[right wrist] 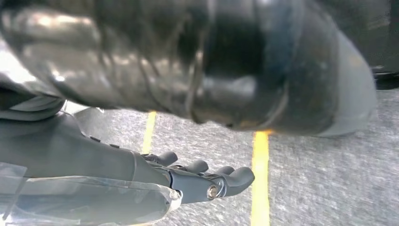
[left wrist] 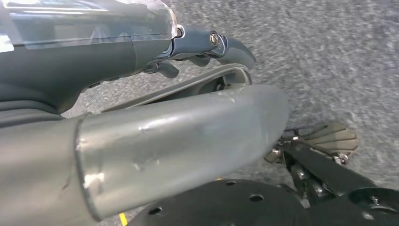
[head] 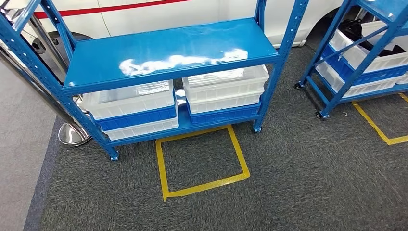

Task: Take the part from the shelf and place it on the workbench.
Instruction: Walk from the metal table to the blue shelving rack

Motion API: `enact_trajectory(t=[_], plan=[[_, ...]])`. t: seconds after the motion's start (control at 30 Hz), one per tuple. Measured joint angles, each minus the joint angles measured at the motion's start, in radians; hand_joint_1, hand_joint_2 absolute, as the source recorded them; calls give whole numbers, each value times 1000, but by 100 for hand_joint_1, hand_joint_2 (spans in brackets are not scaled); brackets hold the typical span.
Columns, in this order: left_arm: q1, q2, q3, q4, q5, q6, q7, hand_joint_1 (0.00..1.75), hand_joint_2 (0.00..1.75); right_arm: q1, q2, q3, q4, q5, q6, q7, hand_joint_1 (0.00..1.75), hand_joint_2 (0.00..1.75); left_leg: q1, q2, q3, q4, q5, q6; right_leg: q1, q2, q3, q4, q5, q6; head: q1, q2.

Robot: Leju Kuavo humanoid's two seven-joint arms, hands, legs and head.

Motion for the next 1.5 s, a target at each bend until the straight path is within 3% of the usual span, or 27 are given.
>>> enact_trajectory(t=[0.1,0.13,0.2,0.23,0.3,0.37,0.4,0.43,0.5,0.53,0.57,0.6,0.67,0.73,0.8,0.87,0.9,0.93,1.03,1.07,1.13,1.2,1.23,1.3,1.33,1.4,1.5], plan=[[-3,-1,0,0,-4,0,0,0,0,-10,1,-1,0,0,0,0,0,0,-11,-1,59,-51,-54,24,-6,-1,24,13,23,24,-1,0],[-4,-2,-1,0,-5,0,0,0,0,-13,1,-1,0,0,0,0,0,0,-9,-2,88,-72,-69,29,-5,0,4,68,56,28,-1,0],[-7,-3,-1,0,-5,0,0,0,0,-16,0,-2,0,0,0,0,0,0,0,-5,149,-108,-92,37,-5,4,-96,228,106,35,0,-1],[-7,-4,-1,0,-6,0,0,0,0,-16,0,-2,0,0,0,0,0,0,2,-6,179,-121,-105,39,-5,6,-152,291,97,37,1,-1],[-6,-5,-1,0,-5,0,0,0,0,-16,-2,-2,0,0,0,1,0,0,4,-13,235,-138,-137,39,-7,6,-250,339,12,45,1,0],[-4,-7,-1,0,-6,0,0,0,0,-11,-5,-3,0,0,0,2,0,0,7,-22,290,-145,-176,34,-7,6,-316,305,-65,51,0,0],[-3,-9,-1,0,-6,0,0,0,0,-7,-6,-3,0,0,0,3,0,0,9,-26,318,-147,-199,31,-7,6,-340,263,-55,53,0,0],[0,-10,-1,0,-6,0,0,0,0,-1,-8,-3,0,0,0,3,0,0,10,-28,343,-147,-222,27,-7,5,-359,209,14,51,1,0],[4,-13,-1,0,-6,0,0,0,0,8,-9,-6,1,0,0,4,0,0,10,-29,388,-148,-270,16,-2,4,-375,123,200,40,1,0],[4,-14,-1,0,-6,0,0,0,0,8,-9,-7,1,0,0,5,0,0,8,-29,408,-157,-288,8,1,4,-374,107,259,31,1,0],[0,-15,-1,0,-6,0,0,0,0,4,-9,-8,1,0,0,5,0,0,8,-28,425,-161,-292,0,4,6,-367,107,269,22,1,0],[-6,-16,-1,0,-6,0,0,0,0,0,-9,-8,1,0,0,5,0,0,7,-28,430,-152,-282,-7,4,8,-353,109,250,12,0,0],[-18,-16,-2,-1,-6,1,-1,0,0,-4,-8,-9,0,0,0,5,0,0,9,-21,382,-41,-225,-18,1,9,-309,84,222,-1,0,0],[-23,-15,-3,-1,-6,1,-1,0,0,-6,-9,-10,0,1,0,4,0,0,13,-13,269,119,-207,-29,-4,8,-246,48,191,-6,-1,0],[-20,-15,-3,-1,-6,2,-1,0,0,-6,-9,-12,0,1,0,4,0,0,17,-9,165,192,-281,-38,-6,10,-174,16,158,-7,-2,0],[-10,-16,-3,-1,-7,2,0,0,0,-3,-8,-14,0,2,0,4,0,0,19,-7,92,169,-360,-41,-8,14,-100,-8,125,-3,-2,0],[-5,-16,-2,-1,-7,2,0,0,0,-1,-9,-14,0,2,0,4,0,0,20,-6,62,133,-360,-40,-9,17,-64,-16,107,1,-2,0],[-1,-16,-2,-1,-7,3,-1,0,0,0,-9,-15,0,2,0,4,0,0,20,-6,36,84,-307,-37,-10,18,-32,-21,87,5,-2,0],[10,-15,-3,-1,-7,8,-4,0,0,-2,-8,-17,1,2,0,4,0,0,11,-5,-20,-28,-20,-15,-8,25,30,-9,13,23,-2,0],[9,-15,-3,-1,-7,10,-5,0,0,-5,-8,-17,2,2,0,5,0,0,7,-4,-27,-26,19,-6,-8,27,43,-4,-10,32,-2,0],[-7,-15,-3,-2,-7,17,-8,0,0,-18,-8,-17,2,3,0,6,0,0,2,-5,-22,-2,-1,13,-13,27,67,-9,-41,48,-2,0],[-21,-15,-4,-2,-8,26,-11,0,0,-29,-8,-17,2,4,0,5,0,0,2,-7,-8,-10,-19,30,-16,20,61,23,-71,55,-2,0],[-25,-14,-4,-3,-8,30,-11,0,0,-33,-8,-18,2,4,0,3,0,0,3,-6,1,-17,-25,36,-16,16,33,74,-95,56,-2,0],[-26,-15,-4,-3,-9,36,-5,0,0,-33,-8,-19,2,6,0,1,0,0,1,-6,18,-25,-39,42,-13,13,-69,221,-135,58,-2,0],[-25,-15,-4,-3,-9,38,-1,0,0,-30,-8,-19,2,7,0,0,0,0,0,-7,26,-26,-47,42,-11,12,-118,276,-133,58,-1,0],[-21,-17,-4,-3,-11,42,6,0,0,-24,-8,-21,2,9,1,1,0,0,-1,-10,44,-26,-62,42,-6,12,-172,277,-62,53,-1,0],[-18,-21,-4,-3,-13,47,14,0,0,-16,-9,-25,2,14,1,1,0,0,-2,-15,65,-25,-76,36,7,12,-171,127,78,31,-1,0]])
